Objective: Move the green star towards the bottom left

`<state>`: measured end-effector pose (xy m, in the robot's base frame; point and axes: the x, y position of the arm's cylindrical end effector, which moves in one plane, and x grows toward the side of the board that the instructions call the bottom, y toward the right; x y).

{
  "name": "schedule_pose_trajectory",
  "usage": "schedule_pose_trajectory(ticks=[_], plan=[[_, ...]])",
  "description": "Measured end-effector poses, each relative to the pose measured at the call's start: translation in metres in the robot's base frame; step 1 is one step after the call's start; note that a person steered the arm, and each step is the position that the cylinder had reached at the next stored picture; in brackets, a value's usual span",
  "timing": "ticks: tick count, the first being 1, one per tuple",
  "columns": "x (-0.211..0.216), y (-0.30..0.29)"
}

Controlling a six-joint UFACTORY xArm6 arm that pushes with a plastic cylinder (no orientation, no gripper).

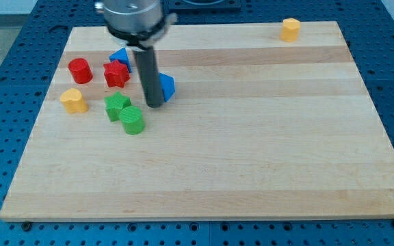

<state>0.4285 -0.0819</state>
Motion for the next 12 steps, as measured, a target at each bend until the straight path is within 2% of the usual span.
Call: schedule_pose_trajectory(ticks=[1,2,3,5,6,7,8,10,11,12], plan=[[0.043,-0.001],[0.034,-0.011],[0.005,-0.022],[-0.044,-0.082],[-0.035,-0.102],[-0.003,-0.072],[-0.002,-0.040],[0.055,-0.021],[0.058,-0.030],[0.042,-0.036]])
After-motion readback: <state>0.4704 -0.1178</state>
